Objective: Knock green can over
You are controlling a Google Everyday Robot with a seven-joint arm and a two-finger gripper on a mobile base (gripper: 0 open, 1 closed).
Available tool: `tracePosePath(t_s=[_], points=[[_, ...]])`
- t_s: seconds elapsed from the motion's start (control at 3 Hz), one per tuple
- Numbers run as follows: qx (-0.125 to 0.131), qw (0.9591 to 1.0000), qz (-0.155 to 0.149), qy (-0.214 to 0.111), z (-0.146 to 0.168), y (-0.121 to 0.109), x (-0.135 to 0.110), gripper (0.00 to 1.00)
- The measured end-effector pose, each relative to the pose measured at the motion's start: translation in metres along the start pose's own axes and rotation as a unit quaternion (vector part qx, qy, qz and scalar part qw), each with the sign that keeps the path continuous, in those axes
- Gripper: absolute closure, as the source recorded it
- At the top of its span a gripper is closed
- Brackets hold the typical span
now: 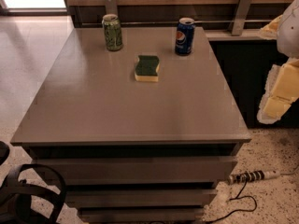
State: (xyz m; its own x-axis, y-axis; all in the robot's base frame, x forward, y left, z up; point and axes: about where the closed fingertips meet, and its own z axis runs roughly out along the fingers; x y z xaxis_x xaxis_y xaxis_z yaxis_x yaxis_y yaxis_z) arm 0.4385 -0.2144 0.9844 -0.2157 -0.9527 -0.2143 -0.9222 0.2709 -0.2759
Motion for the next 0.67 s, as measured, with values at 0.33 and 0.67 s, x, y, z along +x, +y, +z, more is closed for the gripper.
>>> tracePosePath(t_s=[0.33,0.67], points=[[0.000,1.0000,0.000,0.000,-0.0001,-0.0001,-0.0001,0.00],[0.002,0.9999,0.002,-0.012,-0.0008,-0.0032,-0.0043,0.00]])
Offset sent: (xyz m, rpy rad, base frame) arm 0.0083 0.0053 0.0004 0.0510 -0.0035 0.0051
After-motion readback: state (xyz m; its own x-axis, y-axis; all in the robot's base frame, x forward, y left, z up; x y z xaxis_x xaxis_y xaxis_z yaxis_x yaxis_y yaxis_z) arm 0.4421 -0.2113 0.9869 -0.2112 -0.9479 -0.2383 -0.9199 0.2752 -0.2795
